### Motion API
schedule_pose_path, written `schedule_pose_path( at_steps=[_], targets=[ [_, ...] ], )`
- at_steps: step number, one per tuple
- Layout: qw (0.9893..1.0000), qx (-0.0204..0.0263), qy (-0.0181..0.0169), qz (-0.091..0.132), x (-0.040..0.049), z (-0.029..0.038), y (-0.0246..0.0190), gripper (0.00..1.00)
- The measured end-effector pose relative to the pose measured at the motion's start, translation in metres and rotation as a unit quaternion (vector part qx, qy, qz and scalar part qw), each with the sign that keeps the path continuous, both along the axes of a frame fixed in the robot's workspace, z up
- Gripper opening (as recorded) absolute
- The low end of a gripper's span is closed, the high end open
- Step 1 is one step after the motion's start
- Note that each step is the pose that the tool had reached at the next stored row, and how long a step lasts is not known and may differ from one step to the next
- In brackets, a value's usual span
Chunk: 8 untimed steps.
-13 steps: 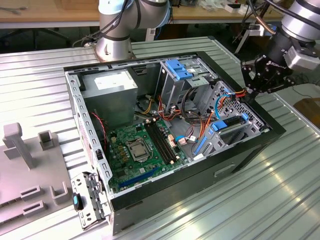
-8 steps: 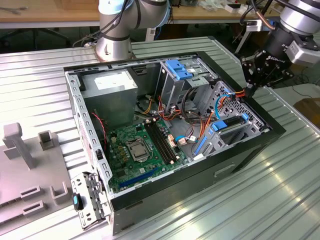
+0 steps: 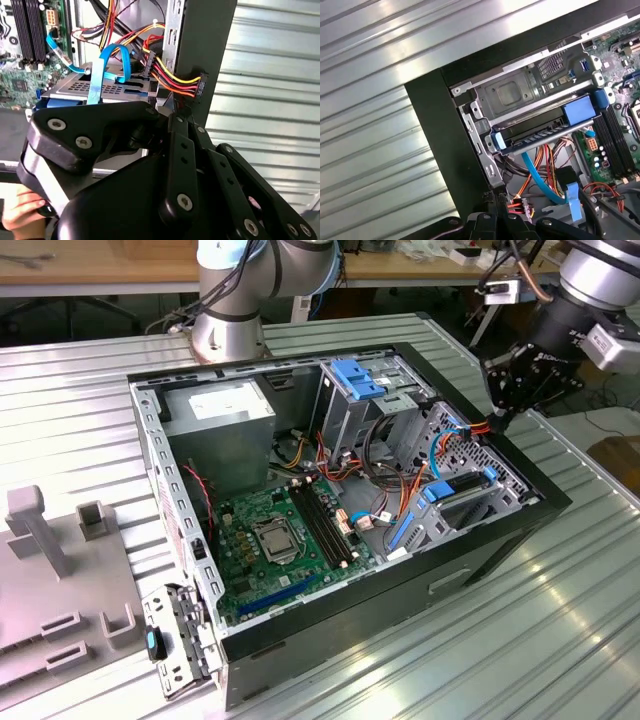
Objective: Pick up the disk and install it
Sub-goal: 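Insert the first disk wire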
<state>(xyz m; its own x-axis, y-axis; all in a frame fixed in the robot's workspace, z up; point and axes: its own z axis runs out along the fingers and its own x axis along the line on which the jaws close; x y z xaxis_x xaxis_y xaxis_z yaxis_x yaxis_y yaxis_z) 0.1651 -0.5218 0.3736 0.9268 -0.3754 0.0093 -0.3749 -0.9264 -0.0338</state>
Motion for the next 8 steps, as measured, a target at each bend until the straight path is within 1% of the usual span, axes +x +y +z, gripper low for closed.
schedule_pose_path(
  at_steps=[2, 5, 7, 8],
  targets=[
    [1.0, 0.0, 0.0, 0.007, 0.0006, 0.0, 0.0014, 0.11],
    [1.0, -0.0003, 0.0, 0.01, 0.0019, 0.0, 0.0058, 0.11],
    [0.9999, -0.0003, 0.0, 0.017, 0.0024, 0.0, 0.0076, 0.11],
    [0.9997, -0.0003, 0.0, 0.024, 0.0026, 0.0, 0.0086, 0.11]
  ],
)
